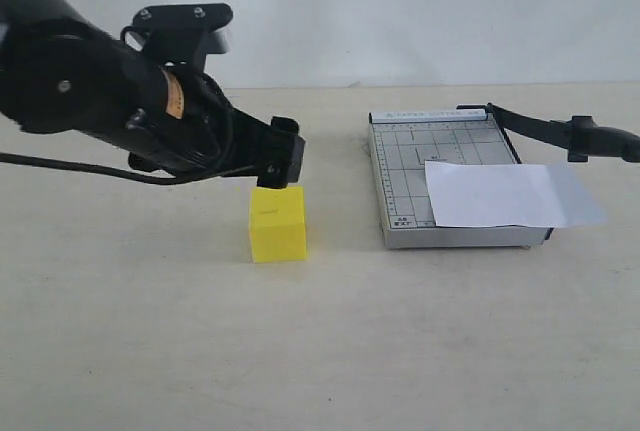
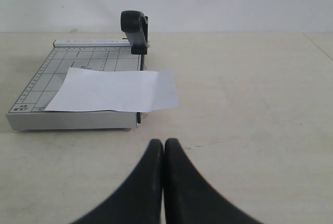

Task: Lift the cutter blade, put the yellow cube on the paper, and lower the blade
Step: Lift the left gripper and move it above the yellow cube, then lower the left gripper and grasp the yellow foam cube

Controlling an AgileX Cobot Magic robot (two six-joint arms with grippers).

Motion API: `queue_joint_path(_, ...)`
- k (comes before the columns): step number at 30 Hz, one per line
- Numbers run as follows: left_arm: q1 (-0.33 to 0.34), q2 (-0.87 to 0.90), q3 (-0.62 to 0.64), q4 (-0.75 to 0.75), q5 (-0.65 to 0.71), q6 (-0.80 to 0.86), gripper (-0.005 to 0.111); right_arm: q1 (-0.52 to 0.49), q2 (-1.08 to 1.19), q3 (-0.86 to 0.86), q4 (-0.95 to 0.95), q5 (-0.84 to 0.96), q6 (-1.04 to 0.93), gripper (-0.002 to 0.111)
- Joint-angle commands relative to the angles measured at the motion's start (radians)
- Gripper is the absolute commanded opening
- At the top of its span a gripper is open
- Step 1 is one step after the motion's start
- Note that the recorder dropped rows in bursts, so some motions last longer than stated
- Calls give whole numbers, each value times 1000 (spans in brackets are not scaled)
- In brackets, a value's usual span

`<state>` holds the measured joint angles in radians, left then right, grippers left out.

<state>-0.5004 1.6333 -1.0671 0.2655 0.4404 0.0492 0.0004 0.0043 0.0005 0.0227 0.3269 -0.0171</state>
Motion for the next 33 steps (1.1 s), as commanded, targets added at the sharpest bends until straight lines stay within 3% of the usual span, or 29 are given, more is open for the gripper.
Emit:
queue_joint_path(1,1,100,-86,5,39,-12,108,-1,-4,-1,-2,-5,-4,0)
queue_joint_path(21,1,368,-322,16,154,-72,108,-1,-4,-1,-2,-5,-4,0)
queue_joint_path(33,1,434,-370,44,216,-80,108,-1,-4,-1,-2,-5,-4,0)
